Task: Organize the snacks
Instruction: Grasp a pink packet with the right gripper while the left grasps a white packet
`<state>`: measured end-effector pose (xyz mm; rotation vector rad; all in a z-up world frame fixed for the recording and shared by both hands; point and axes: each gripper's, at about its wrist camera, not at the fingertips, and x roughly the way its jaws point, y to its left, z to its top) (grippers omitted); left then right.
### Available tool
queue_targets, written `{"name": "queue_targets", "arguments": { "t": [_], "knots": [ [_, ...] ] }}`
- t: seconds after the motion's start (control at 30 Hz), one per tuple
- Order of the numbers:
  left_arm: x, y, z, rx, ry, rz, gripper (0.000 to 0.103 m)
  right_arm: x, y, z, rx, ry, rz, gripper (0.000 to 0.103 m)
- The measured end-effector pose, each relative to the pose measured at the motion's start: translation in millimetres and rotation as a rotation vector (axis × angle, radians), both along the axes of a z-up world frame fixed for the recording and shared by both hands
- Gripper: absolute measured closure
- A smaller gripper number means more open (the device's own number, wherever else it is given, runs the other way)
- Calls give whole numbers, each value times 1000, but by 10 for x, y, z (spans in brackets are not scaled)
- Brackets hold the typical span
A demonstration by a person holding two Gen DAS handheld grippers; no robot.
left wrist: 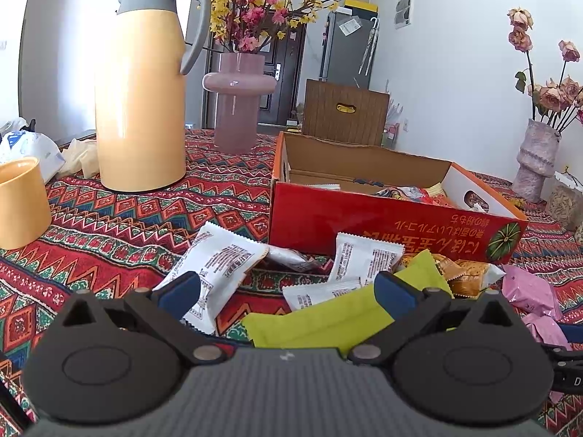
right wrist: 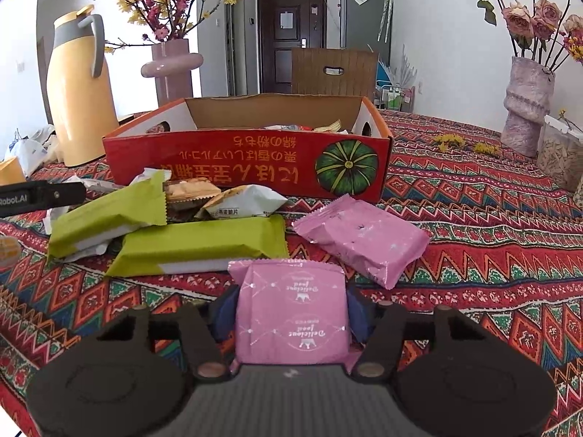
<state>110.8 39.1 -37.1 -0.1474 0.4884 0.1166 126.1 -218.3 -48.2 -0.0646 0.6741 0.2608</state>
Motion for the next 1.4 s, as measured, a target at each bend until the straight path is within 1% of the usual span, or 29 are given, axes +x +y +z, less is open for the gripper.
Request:
{"name": "queue_targets", "arguments": {
  "t": [0.27,0.4,0.5,0.67,0.77,0.97,1.2,1.4],
  "knots": [
    [22,-13,7,16,16,8,0,-55,-83,153,48,-84,-23,43],
    [-3,-6,55,21,16,8,0,-12,-105,201,73,-134,-45,43],
    [-49,18,122,25,4,13,0,58,-106,196,74,-153,-63,43],
    [-105,134,217,37,-9,42,0,171,-135,145,103,-157,-87,43],
    [-120,256,261,32,-11,61,0,175,-130,111,99,-162,-90,43],
    [-92,434,276,58,5,92,0,177,-120,58,92,-165,-102,43],
    [30,592,203,43,70,57,0,181,-132,50,102,-162,-111,43],
    [190,594,114,62,117,17,0,194,-157,40,113,-152,-114,43]
  ]
}}
